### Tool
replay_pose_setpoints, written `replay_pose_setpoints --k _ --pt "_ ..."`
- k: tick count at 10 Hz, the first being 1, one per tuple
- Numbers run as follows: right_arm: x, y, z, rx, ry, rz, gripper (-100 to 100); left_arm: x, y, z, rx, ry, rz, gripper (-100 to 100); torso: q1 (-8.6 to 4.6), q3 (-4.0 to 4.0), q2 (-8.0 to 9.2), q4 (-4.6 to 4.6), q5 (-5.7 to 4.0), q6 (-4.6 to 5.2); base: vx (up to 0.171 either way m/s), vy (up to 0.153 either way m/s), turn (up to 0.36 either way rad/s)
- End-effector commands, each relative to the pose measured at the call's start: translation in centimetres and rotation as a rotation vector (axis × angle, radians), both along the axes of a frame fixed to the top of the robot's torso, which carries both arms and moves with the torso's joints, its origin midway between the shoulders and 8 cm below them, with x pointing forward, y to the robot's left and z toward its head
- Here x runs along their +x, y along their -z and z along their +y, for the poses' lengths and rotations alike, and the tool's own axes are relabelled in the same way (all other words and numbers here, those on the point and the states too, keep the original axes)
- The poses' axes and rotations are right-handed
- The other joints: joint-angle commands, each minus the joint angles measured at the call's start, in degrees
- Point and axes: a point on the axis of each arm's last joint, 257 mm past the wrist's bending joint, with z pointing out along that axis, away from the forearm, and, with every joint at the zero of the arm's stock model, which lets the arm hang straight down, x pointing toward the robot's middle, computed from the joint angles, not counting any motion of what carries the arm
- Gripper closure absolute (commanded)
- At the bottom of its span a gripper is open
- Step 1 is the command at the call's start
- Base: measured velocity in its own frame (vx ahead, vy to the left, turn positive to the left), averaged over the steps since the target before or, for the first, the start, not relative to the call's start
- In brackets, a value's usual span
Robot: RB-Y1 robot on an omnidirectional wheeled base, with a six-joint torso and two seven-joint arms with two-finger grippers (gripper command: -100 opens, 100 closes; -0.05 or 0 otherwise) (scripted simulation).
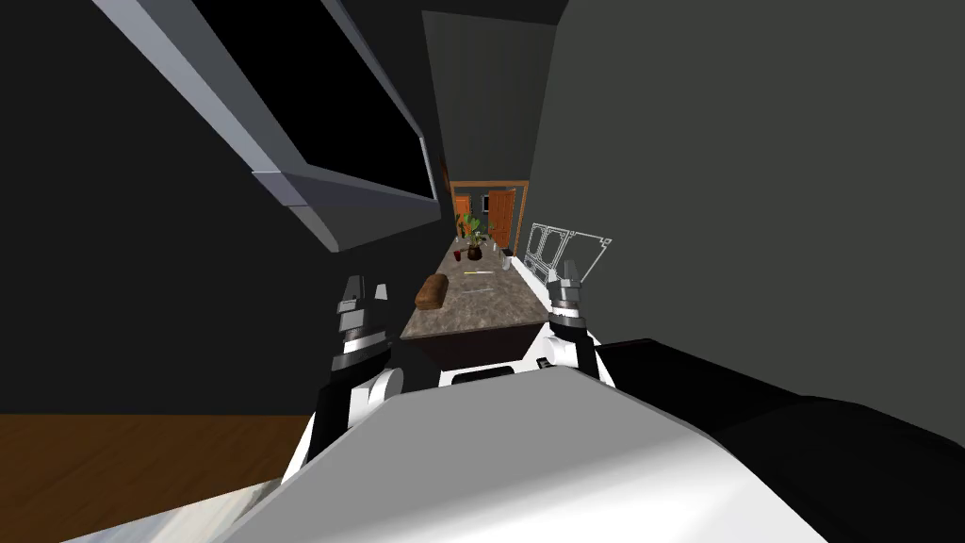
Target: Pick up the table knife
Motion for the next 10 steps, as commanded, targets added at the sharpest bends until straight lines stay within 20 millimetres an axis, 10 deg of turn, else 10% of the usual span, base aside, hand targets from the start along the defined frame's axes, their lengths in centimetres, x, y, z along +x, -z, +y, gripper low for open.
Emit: replay_pose_setpoints --k 1,10 --pt "0.3 -0.2 0.8 -0.036 -0.028 0.002 -100 0.0 0.0 0.0 0.0 0.0 0.0 0 0.0 0.0 0.0 0.0 0.0 0.0 -0.02 -0.01 0.027" --pt "3.8 -0.1 7.2 -0.293 -0.223 0.006 -100 0.0 0.0 0.0 0.0 0.0 0.0 0 -0.17 0.07 0.11 0.03 -0.04 -0.02 -0.057 -0.043 0.097"
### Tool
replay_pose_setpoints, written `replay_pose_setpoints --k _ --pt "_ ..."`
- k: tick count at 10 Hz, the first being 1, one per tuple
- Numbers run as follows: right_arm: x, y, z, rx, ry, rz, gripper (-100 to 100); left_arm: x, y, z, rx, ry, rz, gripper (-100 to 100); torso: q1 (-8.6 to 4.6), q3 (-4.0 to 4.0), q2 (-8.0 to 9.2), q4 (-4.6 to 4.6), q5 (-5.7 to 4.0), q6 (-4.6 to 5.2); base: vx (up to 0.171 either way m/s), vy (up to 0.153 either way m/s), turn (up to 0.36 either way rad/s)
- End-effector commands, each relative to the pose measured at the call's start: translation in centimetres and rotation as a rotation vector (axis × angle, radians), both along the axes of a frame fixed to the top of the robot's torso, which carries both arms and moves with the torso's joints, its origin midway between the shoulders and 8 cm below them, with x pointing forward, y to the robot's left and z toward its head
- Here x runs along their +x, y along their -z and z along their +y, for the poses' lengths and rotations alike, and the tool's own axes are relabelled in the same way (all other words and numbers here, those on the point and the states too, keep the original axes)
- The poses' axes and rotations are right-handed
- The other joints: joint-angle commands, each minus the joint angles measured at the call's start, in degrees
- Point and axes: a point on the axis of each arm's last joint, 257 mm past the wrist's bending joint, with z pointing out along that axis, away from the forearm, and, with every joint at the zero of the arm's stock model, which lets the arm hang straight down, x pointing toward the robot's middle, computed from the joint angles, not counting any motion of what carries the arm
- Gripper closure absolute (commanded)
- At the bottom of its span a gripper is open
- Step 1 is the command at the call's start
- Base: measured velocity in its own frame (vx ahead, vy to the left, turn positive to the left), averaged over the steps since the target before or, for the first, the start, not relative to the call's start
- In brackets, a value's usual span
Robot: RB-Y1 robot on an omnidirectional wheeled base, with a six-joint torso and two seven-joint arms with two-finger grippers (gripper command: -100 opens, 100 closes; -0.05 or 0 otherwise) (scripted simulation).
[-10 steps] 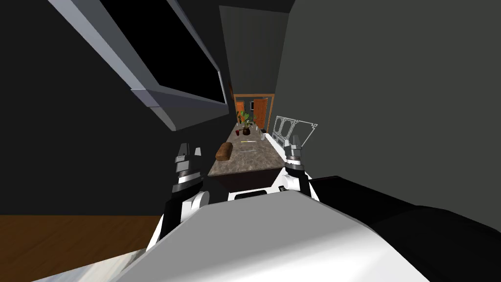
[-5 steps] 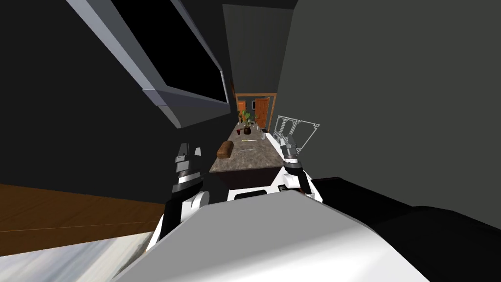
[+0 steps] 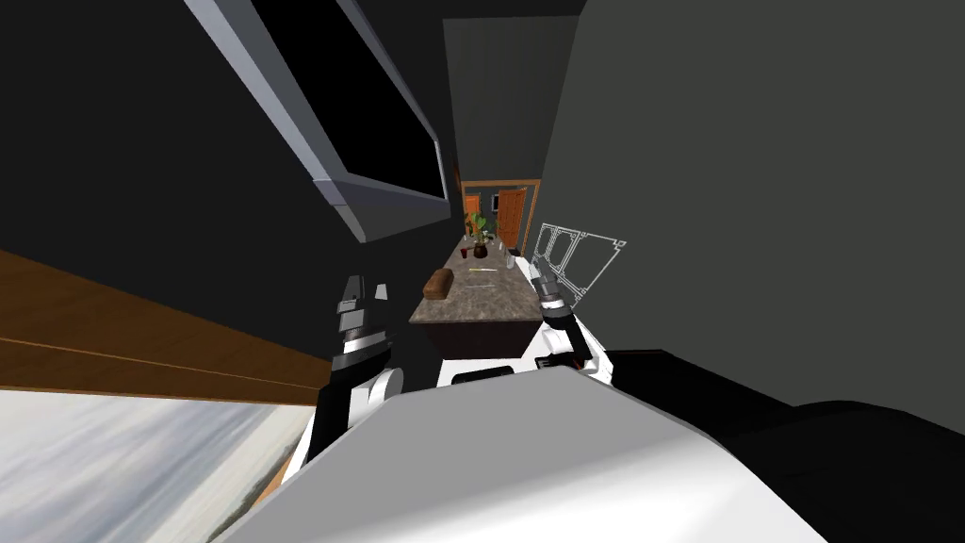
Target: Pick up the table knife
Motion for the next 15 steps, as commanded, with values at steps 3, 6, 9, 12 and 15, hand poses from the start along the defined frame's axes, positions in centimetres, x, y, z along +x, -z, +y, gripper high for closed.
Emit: replay_pose_setpoints --k 3,6,9,12,15 --pt "1.6 1.2 2.0 -0.118 -0.058 0.011 -100 0.0 0.0 0.0 0.0 0.0 0.0 0 0.02 -0.01 -0.01 0.0 0.0 0.01 -0.037 -0.049 0.142" --pt "3.2 2.8 3.3 -0.227 -0.096 0.031 -100 0.0 0.0 0.0 0.0 0.0 0.0 0 -0.04 -0.04 -0.08 -0.02 -0.02 0.05 -0.024 -0.061 0.186" --pt "4.5 4.7 4.5 -0.339 -0.13 0.049 -100 0.0 0.0 0.0 0.0 0.0 0.0 0 0.02 -0.06 -0.1 -0.02 0.0 0.01 -0.02 -0.045 0.221" --pt "5.6 7.0 4.3 -0.41 -0.136 0.086 -100 0.0 0.0 0.0 0.0 0.0 0.0 0 0.02 -0.08 -0.14 -0.03 -0.01 0.01 -0.016 -0.044 0.157" --pt "6.8 10.0 4.5 -0.537 -0.159 0.121 -100 0.0 0.0 0.0 0.0 0.0 0.0 0 0.07 -0.08 -0.13 -0.03 0.0 0.07 -0.022 -0.036 0.217"
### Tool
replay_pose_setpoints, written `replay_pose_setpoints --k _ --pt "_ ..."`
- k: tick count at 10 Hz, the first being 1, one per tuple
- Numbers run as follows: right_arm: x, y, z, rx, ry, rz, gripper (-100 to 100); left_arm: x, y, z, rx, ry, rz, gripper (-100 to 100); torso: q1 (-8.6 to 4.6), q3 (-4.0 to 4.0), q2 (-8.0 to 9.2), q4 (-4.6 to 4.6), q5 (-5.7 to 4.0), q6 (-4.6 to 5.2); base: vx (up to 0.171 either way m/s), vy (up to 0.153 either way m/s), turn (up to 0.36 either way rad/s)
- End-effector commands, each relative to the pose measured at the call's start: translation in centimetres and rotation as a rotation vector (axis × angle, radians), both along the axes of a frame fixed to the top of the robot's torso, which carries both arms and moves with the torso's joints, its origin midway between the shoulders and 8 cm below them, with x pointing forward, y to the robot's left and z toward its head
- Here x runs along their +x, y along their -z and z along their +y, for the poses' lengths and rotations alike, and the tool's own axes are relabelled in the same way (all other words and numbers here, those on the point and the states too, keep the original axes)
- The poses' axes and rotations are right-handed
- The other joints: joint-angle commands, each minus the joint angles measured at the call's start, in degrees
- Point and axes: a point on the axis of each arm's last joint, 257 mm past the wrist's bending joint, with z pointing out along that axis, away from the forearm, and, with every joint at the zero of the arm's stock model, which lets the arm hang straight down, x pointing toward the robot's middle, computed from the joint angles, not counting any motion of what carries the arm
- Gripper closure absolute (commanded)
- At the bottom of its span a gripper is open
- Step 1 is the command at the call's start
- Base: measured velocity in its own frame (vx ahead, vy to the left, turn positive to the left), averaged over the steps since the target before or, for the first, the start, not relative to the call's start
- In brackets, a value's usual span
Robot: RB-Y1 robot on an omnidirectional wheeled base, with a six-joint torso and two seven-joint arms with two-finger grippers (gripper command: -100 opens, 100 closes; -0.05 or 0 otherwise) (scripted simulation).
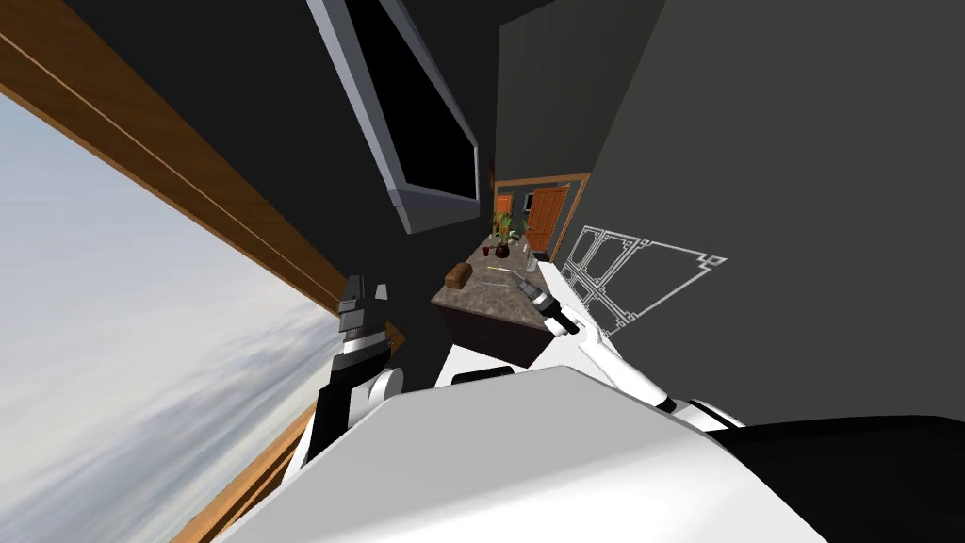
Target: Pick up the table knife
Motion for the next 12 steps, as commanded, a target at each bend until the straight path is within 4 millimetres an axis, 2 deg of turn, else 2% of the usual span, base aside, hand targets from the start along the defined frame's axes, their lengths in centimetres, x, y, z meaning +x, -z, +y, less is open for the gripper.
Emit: replay_pose_setpoints --k 1,2,8,9,10,12 --pt "0.4 1.4 -0.5 -0.035 0.003 0.019 -100 0.0 0.0 0.0 0.0 0.0 0.0 0 0.0 0.0 0.0 0.0 0.0 0.0 -0.023 -0.042 0.157" --pt "0.7 2.5 -0.4 -0.098 -0.014 0.026 -100 0.0 0.0 0.0 0.0 0.0 0.0 0 0.0 0.0 0.0 0.0 -0.01 0.05 -0.023 -0.035 0.338" --pt "2.1 9.0 -3.1 -0.302 -0.014 0.11 -100 0.0 0.0 0.0 0.0 0.0 0.0 0 0.05 -0.02 -0.04 -0.01 0.0 0.06 -0.022 -0.028 0.205" --pt "2.3 9.8 -3.8 -0.307 0.0 0.129 -100 0.0 0.0 0.0 0.0 0.0 0.0 0 0.04 -0.02 -0.04 0.0 0.01 0.02 -0.018 -0.031 0.189" --pt "2.3 9.8 -3.8 -0.307 0.0 0.129 -100 0.0 0.0 0.0 0.0 0.0 0.0 0 0.03 -0.02 -0.04 -0.01 0.0 0.06 -0.009 -0.016 0.016" --pt "2.5 11.9 -5.3 -0.375 0.003 0.159 -100 0.0 0.0 0.0 0.0 0.0 0.0 0 0.1 -0.03 -0.07 -0.01 0.02 0.0 -0.017 -0.018 0.245"
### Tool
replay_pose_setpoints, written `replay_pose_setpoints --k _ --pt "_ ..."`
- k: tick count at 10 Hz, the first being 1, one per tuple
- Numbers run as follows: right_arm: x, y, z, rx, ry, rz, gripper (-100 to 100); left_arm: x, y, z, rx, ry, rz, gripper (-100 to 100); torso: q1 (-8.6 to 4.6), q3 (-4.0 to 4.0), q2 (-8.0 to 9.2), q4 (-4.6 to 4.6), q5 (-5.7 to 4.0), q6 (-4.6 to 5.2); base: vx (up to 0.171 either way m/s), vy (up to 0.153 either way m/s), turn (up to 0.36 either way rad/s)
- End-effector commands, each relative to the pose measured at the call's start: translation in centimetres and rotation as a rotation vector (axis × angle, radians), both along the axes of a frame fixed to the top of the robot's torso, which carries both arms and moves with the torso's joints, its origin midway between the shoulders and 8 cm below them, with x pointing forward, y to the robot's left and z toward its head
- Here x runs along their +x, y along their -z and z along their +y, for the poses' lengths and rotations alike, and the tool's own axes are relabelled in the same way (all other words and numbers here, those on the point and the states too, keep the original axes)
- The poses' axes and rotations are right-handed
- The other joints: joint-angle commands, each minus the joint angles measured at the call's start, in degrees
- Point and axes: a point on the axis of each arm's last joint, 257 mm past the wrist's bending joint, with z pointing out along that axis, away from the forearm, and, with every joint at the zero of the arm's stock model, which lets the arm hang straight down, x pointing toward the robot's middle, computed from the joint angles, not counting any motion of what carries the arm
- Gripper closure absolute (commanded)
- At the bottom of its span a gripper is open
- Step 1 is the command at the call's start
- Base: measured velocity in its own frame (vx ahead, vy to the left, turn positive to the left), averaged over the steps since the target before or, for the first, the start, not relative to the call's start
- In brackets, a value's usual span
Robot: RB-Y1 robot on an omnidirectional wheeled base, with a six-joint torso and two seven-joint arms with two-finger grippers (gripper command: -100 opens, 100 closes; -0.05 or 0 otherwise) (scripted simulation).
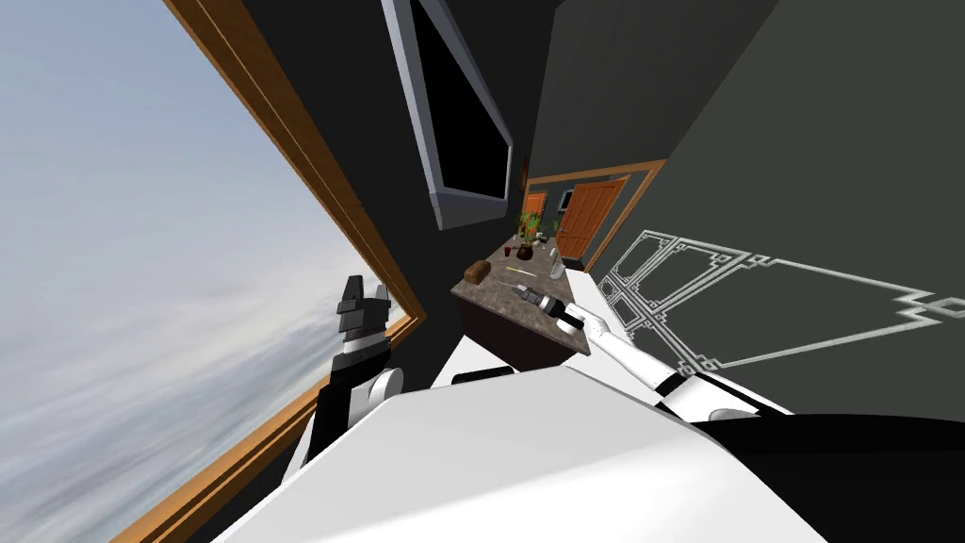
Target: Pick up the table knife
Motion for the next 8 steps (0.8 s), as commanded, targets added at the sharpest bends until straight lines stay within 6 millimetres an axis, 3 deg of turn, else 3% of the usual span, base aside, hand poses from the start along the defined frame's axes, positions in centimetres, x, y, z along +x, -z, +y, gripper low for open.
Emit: replay_pose_setpoints --k 1,6,7,8 --pt "-0.1 1.9 -1.3 -0.073 -0.007 0.024 -100 0.0 0.0 0.0 0.0 0.0 0.0 0 0.0 0.0 0.0 0.0 0.0 0.0 -0.019 -0.021 0.354" --pt "-0.2 6.1 -5.8 -0.209 0.02 0.095 -100 0.0 0.0 0.0 0.0 0.0 0.0 0 0.01 -0.02 -0.03 0.0 0.01 -0.06 -0.01 -0.022 0.217" --pt "-0.2 6.3 -6.1 -0.211 0.024 0.1 -100 0.0 0.0 0.0 0.0 0.0 0.0 0 0.0 -0.02 -0.03 -0.01 0.0 0.02 -0.003 -0.013 -0.04" --pt "-0.5 7.3 -7.6 -0.269 0.02 0.117 -100 0.0 0.0 0.0 0.0 0.0 0.0 0 0.02 -0.02 -0.04 -0.01 0.0 0.04 -0.005 -0.009 0.223"
